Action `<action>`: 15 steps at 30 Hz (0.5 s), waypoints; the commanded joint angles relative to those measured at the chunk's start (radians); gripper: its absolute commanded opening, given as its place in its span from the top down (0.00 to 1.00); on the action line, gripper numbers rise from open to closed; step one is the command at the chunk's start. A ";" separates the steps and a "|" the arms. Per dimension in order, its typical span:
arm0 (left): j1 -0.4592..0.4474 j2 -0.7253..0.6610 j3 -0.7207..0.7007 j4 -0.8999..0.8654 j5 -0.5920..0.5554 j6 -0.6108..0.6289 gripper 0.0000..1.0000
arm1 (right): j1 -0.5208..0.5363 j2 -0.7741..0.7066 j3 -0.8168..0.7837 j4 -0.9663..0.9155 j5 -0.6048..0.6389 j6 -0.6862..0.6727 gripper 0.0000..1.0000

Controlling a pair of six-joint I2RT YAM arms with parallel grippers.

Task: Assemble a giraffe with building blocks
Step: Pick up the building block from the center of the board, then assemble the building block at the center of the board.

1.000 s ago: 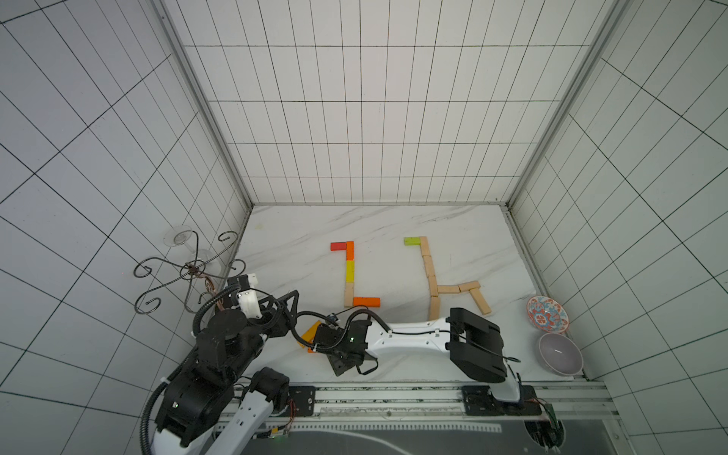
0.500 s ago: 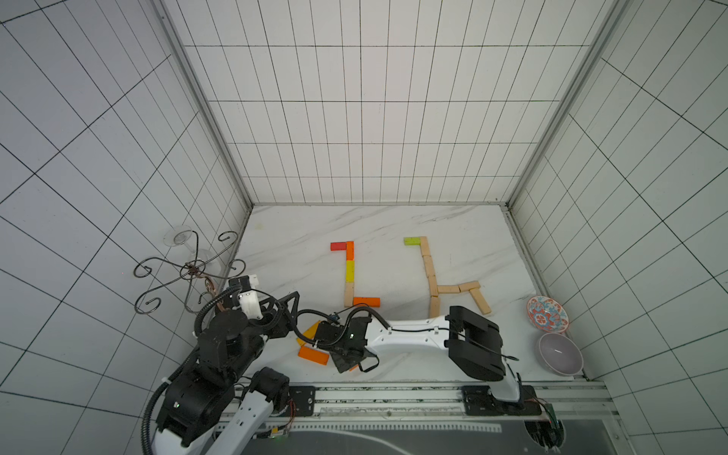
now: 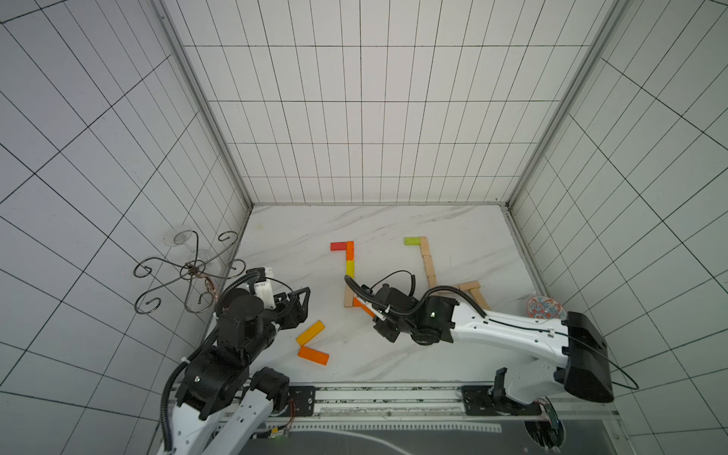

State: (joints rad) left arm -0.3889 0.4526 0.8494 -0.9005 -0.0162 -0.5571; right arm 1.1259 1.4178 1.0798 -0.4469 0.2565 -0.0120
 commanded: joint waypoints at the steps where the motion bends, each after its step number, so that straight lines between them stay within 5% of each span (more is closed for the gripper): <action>1: 0.004 0.038 0.005 0.082 0.053 0.011 0.25 | -0.106 -0.028 -0.039 0.171 -0.005 -0.235 0.93; 15: 0.004 0.174 -0.095 0.323 0.249 -0.011 0.26 | -0.294 -0.045 0.002 0.172 -0.202 -0.395 0.97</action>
State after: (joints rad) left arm -0.3889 0.6182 0.7761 -0.6670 0.1768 -0.5537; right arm 0.8688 1.3960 1.0798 -0.2714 0.1093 -0.3470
